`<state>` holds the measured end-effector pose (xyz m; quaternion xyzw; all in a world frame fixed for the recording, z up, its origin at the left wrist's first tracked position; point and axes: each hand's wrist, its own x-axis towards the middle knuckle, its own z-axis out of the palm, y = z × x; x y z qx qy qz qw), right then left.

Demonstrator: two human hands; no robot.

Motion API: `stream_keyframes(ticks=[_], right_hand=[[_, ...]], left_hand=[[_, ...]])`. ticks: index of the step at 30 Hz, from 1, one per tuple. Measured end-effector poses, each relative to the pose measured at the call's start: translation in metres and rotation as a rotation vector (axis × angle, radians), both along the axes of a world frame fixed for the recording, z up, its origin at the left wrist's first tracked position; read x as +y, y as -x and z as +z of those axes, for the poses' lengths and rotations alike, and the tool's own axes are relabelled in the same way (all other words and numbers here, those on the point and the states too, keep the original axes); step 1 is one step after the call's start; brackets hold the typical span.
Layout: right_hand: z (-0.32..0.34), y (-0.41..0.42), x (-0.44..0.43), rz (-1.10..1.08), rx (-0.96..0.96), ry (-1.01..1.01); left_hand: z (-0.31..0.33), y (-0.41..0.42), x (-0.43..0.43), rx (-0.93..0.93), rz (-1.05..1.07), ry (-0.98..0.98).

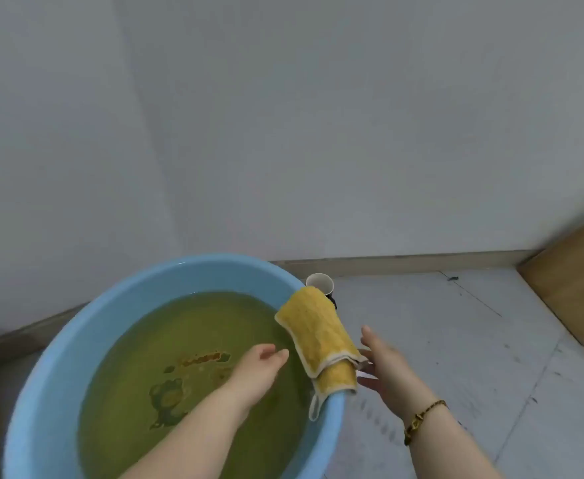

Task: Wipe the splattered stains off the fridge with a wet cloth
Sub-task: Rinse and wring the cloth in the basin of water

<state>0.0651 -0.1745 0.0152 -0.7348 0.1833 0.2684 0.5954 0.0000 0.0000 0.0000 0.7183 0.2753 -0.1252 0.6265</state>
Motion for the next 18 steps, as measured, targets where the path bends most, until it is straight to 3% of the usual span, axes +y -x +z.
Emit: stream_keyframes(ticks=[6, 10, 14, 18], right_hand=[[-0.023, -0.016, 0.017, -0.005, 0.096, -0.201], [0.008, -0.013, 0.025, 0.035, -0.111, -0.134], [0.041, 0.009, 0.048, 0.211, -0.367, -0.068], [0.063, 0.029, 0.071, 0.183, -0.333, -0.493]], left_hand=[[-0.029, -0.015, -0.014, 0.000, 0.003, 0.144], [-0.026, -0.016, -0.022, -0.025, 0.037, 0.219], [-0.013, -0.015, -0.019, -0.058, 0.109, 0.440], [0.004, 0.000, -0.005, -0.134, 0.168, 0.813]])
